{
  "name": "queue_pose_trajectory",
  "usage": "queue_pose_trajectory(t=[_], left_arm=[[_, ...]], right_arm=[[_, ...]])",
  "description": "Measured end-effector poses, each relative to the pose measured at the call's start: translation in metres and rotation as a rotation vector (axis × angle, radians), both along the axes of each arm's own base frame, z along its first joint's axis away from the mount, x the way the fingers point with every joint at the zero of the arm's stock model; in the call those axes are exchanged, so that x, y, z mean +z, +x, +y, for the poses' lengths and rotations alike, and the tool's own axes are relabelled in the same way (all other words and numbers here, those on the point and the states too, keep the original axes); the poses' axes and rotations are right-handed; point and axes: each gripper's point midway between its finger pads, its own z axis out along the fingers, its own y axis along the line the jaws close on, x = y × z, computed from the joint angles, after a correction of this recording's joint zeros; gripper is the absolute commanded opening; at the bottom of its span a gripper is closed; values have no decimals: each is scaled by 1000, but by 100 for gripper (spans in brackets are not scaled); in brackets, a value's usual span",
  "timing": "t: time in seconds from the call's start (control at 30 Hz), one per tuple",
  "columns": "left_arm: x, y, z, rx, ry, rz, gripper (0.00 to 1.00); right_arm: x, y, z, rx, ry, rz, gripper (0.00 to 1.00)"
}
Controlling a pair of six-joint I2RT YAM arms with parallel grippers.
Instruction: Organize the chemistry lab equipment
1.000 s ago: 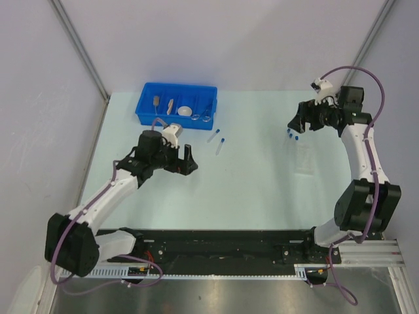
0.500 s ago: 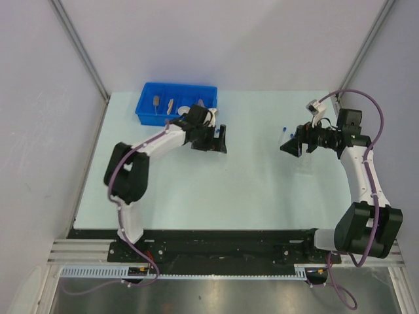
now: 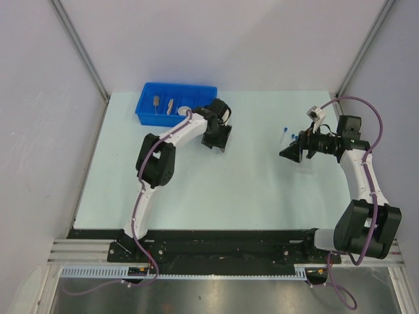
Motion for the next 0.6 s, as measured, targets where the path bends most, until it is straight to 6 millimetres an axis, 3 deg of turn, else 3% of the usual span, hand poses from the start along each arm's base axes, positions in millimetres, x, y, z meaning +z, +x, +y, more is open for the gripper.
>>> queue_pose_trajectory(t=[0.2,0.6], left_arm=[[-6,2,-2,-8,21,14,50],[-19,-1,-3,-20,104,-4,25]], right_arm=[[0,-2,0,7,19,2,94],[1,-4,0,12,32,3,94]])
